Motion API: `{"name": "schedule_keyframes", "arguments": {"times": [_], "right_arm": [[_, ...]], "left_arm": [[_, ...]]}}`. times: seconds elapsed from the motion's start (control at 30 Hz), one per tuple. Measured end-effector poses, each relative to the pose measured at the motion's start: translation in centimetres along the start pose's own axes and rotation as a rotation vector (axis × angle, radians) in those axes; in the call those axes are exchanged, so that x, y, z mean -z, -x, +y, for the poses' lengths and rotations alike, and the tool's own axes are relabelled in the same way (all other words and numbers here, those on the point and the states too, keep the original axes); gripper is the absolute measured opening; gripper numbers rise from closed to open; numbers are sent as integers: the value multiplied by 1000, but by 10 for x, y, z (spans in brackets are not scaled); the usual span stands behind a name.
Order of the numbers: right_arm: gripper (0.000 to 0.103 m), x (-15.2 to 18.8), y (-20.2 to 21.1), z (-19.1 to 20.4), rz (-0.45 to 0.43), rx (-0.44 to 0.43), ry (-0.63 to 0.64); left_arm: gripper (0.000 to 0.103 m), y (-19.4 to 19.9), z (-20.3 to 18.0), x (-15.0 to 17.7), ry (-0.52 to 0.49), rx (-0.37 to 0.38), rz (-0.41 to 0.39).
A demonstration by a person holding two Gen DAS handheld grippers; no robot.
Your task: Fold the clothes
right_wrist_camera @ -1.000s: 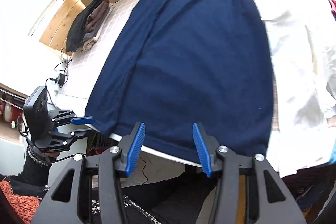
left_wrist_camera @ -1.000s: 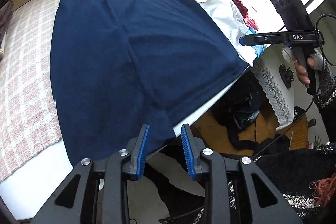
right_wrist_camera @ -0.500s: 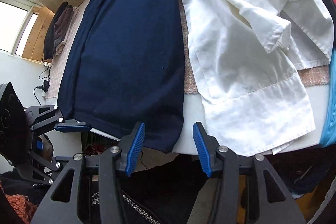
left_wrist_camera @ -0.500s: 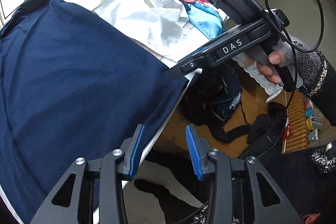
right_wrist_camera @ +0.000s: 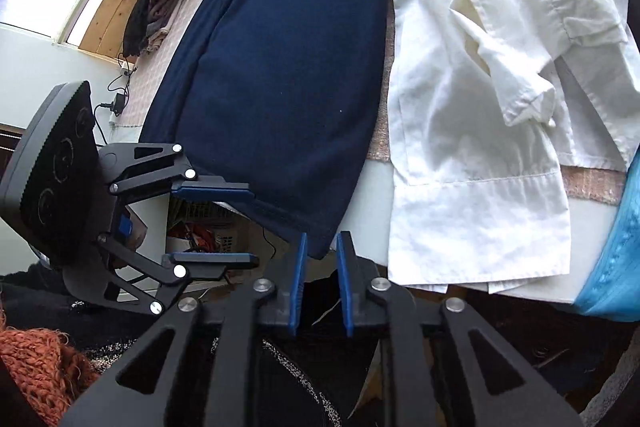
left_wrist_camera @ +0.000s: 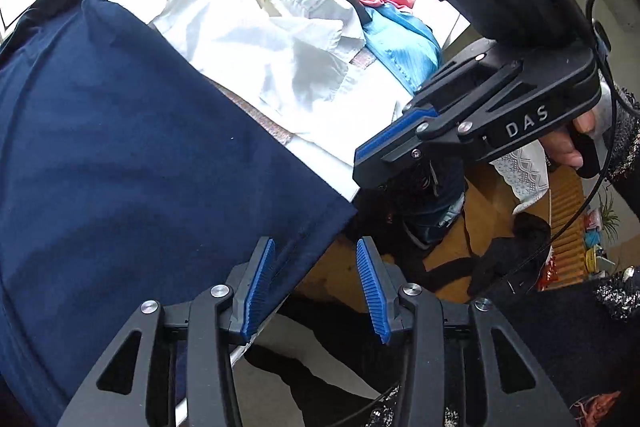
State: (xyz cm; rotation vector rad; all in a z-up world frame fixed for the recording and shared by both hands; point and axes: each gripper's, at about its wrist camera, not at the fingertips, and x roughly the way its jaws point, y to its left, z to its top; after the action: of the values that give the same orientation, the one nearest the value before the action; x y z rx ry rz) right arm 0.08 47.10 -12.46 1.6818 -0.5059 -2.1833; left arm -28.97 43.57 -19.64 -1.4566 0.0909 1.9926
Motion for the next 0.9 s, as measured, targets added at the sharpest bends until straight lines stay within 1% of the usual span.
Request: {"name": "schedule_keyframes", "arguments": {"times": [0.03, 0.1, 0.2, 0.27, 0.33, 0.37, 0.43, 0.47, 0.5, 0.53, 0.57, 0.6, 0.63, 0.7, 0.8, 0.9], "right_arm": [[30, -15, 13, -2, -32, 6, 10], [31, -46, 39, -6, -95, 19, 30], [31, -91, 78, -12, -190, 38, 61], [31, -122, 104, -16, -254, 51, 81], [33, -155, 128, -19, -312, 64, 101], [36, -181, 134, -19, -323, 72, 111], [39, -229, 143, -21, -343, 84, 129], [39, -256, 142, -18, -346, 98, 132], [40, -276, 144, -19, -349, 120, 148], [43, -292, 142, -20, -351, 164, 183], [51, -307, 138, -23, -351, 211, 211], [55, -319, 130, -32, -343, 263, 221], [57, -330, 120, -41, -331, 305, 225], [57, -345, 94, -67, -281, 322, 193], [57, -354, 56, -102, -243, 322, 142], [57, -367, 25, -128, -205, 305, 85]], "left_arm": [[41, -6, -4, -6, -4, 0, 7], [40, -9, -7, -17, 3, -1, 18], [40, 13, 2, -37, 41, 15, -29], [40, 37, 17, -53, 71, -8, -61], [40, 73, 40, -71, 100, -30, -112], [40, 94, 55, -81, 122, -38, -140], [41, 138, 88, -102, 167, -93, -208], [41, 160, 105, -114, 189, -125, -240], [42, 179, 121, -122, 207, -163, -270], [46, 195, 136, -129, 223, -209, -294], [48, 206, 151, -136, 235, -262, -307], [48, 209, 164, -140, 243, -289, -311], [48, 208, 175, -144, 251, -301, -311], [48, 206, 198, -151, 266, -325, -311], [48, 182, 218, -160, 277, -266, -280], [48, 152, 230, -175, 258, -220, -235]]}}
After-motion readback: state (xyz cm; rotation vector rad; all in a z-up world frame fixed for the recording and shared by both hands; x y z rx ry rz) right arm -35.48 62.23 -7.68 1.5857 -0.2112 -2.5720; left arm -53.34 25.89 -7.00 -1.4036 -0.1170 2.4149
